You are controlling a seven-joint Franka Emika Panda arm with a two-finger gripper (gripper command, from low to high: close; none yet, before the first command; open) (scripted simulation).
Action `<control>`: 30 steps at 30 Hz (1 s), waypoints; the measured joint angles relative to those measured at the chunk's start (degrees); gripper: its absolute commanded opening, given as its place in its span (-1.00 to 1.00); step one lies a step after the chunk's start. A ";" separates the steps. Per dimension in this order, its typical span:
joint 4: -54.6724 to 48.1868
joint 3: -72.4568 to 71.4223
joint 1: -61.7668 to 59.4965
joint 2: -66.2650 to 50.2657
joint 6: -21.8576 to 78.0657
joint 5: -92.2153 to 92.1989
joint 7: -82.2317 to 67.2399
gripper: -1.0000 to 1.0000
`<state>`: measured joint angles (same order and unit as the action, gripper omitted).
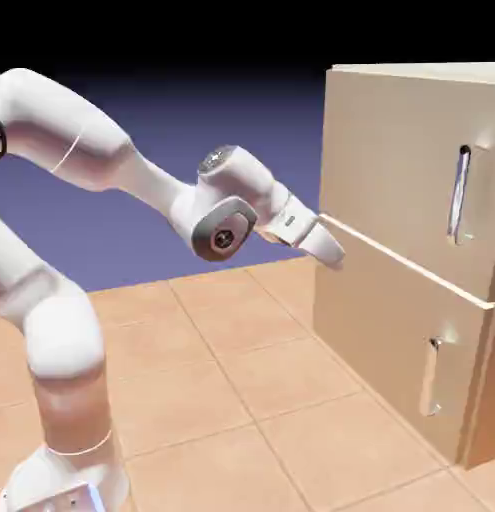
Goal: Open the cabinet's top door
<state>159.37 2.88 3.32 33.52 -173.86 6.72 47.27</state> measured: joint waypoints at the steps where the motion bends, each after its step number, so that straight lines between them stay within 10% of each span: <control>1: -0.61 1.07 0.97 0.32 0.06 2.49 1.78 0.00; 30: -18.18 32.03 29.23 9.62 1.67 74.77 53.47 0.00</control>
<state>141.18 34.91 32.55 43.14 -172.19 81.49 100.74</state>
